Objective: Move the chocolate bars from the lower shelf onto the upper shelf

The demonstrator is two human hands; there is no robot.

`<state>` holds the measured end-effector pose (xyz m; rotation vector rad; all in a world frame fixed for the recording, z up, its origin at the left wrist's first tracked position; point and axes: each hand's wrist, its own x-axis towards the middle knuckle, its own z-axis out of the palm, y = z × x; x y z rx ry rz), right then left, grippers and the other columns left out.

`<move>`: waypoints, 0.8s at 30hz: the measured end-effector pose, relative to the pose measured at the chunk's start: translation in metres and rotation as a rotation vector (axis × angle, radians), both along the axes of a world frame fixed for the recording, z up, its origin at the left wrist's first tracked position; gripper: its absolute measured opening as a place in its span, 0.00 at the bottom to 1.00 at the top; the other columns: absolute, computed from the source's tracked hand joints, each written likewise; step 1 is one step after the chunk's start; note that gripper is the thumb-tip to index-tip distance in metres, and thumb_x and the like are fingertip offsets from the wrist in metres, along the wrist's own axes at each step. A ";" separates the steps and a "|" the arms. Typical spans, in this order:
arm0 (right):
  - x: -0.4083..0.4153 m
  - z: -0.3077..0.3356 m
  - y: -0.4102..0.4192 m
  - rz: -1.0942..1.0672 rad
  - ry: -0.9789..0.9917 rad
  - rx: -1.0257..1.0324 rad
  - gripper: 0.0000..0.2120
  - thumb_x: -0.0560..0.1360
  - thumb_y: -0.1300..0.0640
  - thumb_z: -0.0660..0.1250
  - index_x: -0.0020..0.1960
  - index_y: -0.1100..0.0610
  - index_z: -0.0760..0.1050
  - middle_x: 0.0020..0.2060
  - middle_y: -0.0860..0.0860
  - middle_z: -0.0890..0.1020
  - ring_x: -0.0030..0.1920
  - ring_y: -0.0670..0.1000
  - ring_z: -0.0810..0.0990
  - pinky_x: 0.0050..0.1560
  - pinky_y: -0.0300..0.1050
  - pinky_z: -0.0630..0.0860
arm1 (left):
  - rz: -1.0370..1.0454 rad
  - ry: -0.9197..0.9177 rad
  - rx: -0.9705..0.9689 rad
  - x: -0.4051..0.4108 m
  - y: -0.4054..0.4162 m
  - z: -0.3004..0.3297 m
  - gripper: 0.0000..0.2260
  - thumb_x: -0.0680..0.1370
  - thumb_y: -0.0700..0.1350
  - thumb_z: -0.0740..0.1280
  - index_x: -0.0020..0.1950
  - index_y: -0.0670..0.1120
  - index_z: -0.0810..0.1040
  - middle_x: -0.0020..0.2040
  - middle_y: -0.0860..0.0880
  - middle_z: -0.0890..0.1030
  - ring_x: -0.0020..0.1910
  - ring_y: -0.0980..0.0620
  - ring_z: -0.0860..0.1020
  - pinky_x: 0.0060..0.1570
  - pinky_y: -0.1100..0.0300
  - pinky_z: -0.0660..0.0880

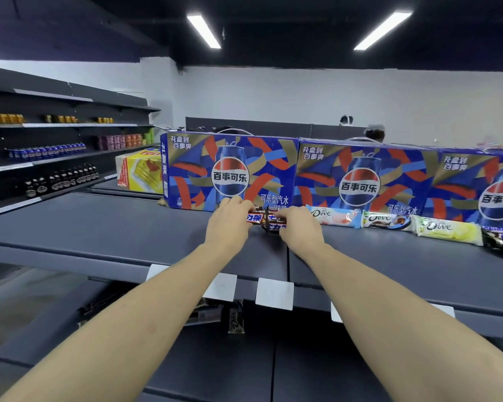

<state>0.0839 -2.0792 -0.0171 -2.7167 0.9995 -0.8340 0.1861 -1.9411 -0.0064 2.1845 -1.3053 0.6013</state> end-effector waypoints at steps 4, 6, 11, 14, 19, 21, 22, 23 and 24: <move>0.007 -0.001 -0.010 -0.014 -0.035 -0.034 0.18 0.74 0.57 0.67 0.62 0.44 0.77 0.53 0.53 0.78 0.54 0.55 0.75 0.49 0.49 0.75 | -0.023 -0.007 0.010 0.010 -0.012 0.000 0.16 0.77 0.44 0.69 0.65 0.50 0.75 0.57 0.50 0.75 0.58 0.49 0.71 0.51 0.56 0.72; 0.009 -0.001 -0.013 -0.012 -0.042 -0.050 0.19 0.73 0.57 0.68 0.63 0.45 0.77 0.52 0.53 0.79 0.55 0.54 0.75 0.49 0.49 0.76 | -0.037 -0.021 0.021 0.013 -0.017 -0.001 0.17 0.77 0.44 0.69 0.65 0.50 0.75 0.58 0.50 0.75 0.58 0.49 0.71 0.52 0.55 0.72; 0.007 -0.003 -0.013 0.032 -0.076 -0.109 0.19 0.71 0.57 0.70 0.61 0.46 0.78 0.48 0.51 0.81 0.53 0.54 0.75 0.47 0.48 0.75 | -0.086 -0.046 0.043 0.016 -0.029 -0.002 0.16 0.76 0.46 0.70 0.64 0.51 0.76 0.57 0.50 0.76 0.57 0.49 0.72 0.52 0.54 0.74; 0.001 -0.002 -0.013 0.041 -0.066 -0.153 0.19 0.71 0.56 0.71 0.61 0.48 0.78 0.50 0.49 0.81 0.54 0.53 0.73 0.49 0.49 0.75 | -0.106 -0.035 0.049 0.015 -0.035 -0.002 0.17 0.76 0.47 0.70 0.64 0.51 0.76 0.57 0.50 0.76 0.56 0.49 0.73 0.52 0.53 0.74; -0.014 0.001 -0.018 0.048 -0.030 -0.157 0.23 0.72 0.59 0.69 0.66 0.53 0.74 0.57 0.51 0.78 0.58 0.54 0.71 0.57 0.48 0.72 | -0.136 -0.003 0.045 0.009 -0.040 -0.003 0.17 0.76 0.47 0.71 0.65 0.51 0.76 0.58 0.50 0.77 0.56 0.49 0.73 0.52 0.53 0.74; -0.019 0.002 -0.019 -0.001 -0.041 -0.163 0.22 0.73 0.61 0.68 0.67 0.53 0.73 0.58 0.51 0.78 0.59 0.53 0.71 0.58 0.47 0.72 | -0.155 -0.005 0.044 0.006 -0.042 -0.003 0.17 0.75 0.48 0.71 0.64 0.51 0.76 0.59 0.50 0.77 0.57 0.49 0.73 0.53 0.53 0.74; -0.022 0.002 -0.019 -0.030 -0.045 -0.162 0.22 0.74 0.62 0.67 0.67 0.53 0.73 0.58 0.51 0.77 0.59 0.54 0.71 0.58 0.47 0.72 | -0.166 -0.007 0.047 0.004 -0.043 -0.003 0.17 0.75 0.48 0.71 0.64 0.52 0.77 0.59 0.50 0.77 0.57 0.49 0.73 0.53 0.53 0.74; -0.024 0.004 -0.019 -0.054 -0.047 -0.154 0.22 0.74 0.63 0.66 0.67 0.54 0.72 0.58 0.52 0.77 0.59 0.54 0.71 0.57 0.48 0.72 | -0.174 -0.014 0.053 0.002 -0.045 -0.003 0.17 0.75 0.48 0.72 0.63 0.52 0.77 0.59 0.50 0.76 0.57 0.49 0.72 0.53 0.54 0.73; -0.026 0.005 -0.018 -0.070 -0.045 -0.147 0.22 0.74 0.63 0.66 0.67 0.54 0.72 0.59 0.52 0.77 0.60 0.54 0.71 0.57 0.48 0.73 | -0.179 -0.024 0.063 0.000 -0.047 -0.004 0.17 0.75 0.49 0.72 0.63 0.52 0.77 0.59 0.50 0.75 0.58 0.49 0.72 0.53 0.55 0.72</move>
